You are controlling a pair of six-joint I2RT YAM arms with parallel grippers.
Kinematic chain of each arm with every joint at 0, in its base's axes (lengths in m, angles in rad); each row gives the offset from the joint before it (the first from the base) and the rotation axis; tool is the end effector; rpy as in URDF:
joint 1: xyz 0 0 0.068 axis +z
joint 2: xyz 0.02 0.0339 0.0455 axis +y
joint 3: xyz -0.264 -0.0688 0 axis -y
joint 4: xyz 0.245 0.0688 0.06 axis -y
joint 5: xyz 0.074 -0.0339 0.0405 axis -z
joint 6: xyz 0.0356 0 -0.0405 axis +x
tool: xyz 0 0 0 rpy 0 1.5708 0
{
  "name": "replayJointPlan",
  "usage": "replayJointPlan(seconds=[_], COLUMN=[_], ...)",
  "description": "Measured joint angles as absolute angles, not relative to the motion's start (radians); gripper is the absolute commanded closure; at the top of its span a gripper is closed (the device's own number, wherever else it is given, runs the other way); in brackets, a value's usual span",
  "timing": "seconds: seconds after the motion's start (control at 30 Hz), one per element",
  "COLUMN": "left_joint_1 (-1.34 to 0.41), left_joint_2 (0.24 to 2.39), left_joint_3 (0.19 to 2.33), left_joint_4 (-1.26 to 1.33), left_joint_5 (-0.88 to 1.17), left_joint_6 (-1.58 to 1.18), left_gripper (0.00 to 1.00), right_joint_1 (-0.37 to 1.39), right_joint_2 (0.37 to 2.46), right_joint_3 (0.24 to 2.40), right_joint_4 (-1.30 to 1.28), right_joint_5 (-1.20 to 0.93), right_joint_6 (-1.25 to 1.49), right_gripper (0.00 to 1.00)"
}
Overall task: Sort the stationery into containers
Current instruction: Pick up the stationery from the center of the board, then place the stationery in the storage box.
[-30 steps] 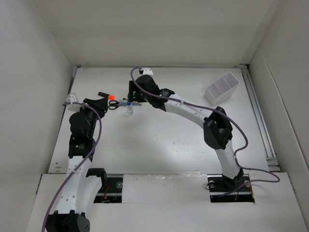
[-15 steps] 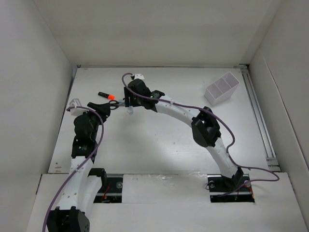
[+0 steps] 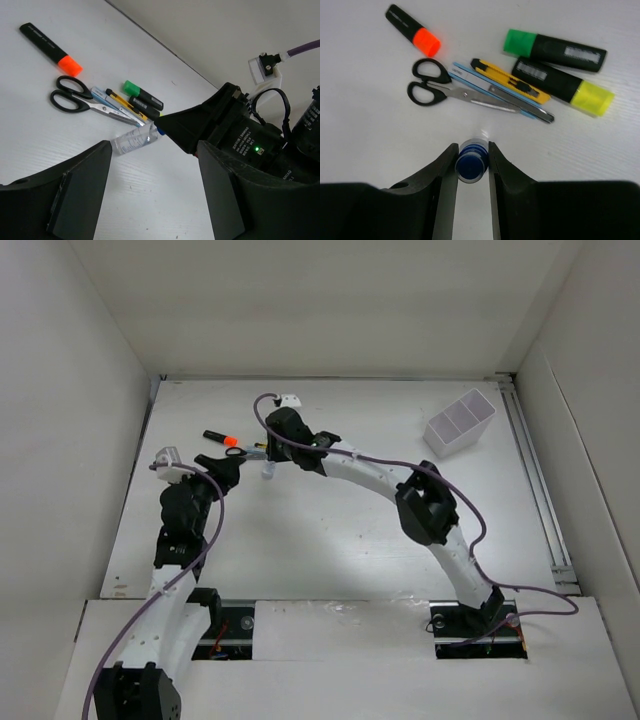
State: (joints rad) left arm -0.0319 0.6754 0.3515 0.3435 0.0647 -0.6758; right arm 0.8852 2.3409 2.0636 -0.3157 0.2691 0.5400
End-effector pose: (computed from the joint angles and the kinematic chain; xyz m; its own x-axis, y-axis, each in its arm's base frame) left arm 0.1747 -0.0079 0.2596 -0.0450 -0.6231 -0.7808 0.0875 0.7762 -0.6244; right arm 0.3528 0.4164 0.2331 -0.6154 0.0305 -0.7877 -0.3384 0.8923 0.2989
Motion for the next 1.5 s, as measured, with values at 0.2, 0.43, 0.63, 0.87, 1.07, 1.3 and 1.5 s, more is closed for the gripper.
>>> replayJointPlan(seconds=[0.2, 0.43, 0.63, 0.87, 1.07, 1.3, 1.5], left_joint_1=[-0.045, -0.045, -0.066, -0.084, -0.092, -0.097, -0.097], left_joint_2=[0.731, 0.789, 0.79, 0.818, 0.821, 0.821, 0.821], left_joint_3=[0.348, 0.348, 0.348, 0.348, 0.348, 0.348, 0.348], left_joint_4=[0.417, 0.44, 0.464, 0.483, 0.484, 0.489, 0.49], left_joint_5=[0.142, 0.236, 0.271, 0.295, 0.308, 0.312, 0.312], left_joint_6=[-0.652, -0.643, -0.636, -0.635, -0.635, -0.635, -0.635], left_gripper=[0.33, 0.32, 0.3, 0.3, 0.3, 0.3, 0.3], right_joint_1=[0.868, 0.58, 0.149, 0.015, -0.029, -0.033, -0.022], right_joint_2=[2.169, 1.885, 1.795, 1.826, 1.861, 1.879, 1.901], right_joint_3=[1.865, 1.734, 1.718, 1.745, 1.77, 1.769, 1.751], right_joint_4=[-0.31, -0.305, -0.318, -0.416, -0.429, -0.428, -0.429], right_joint_5=[0.308, 0.374, 0.583, 0.702, 0.679, 0.672, 0.669], right_joint_6=[0.556, 0.643, 0.752, 0.794, 0.809, 0.824, 0.835], right_gripper=[0.92, 0.94, 0.95, 0.96, 0.96, 0.98, 0.98])
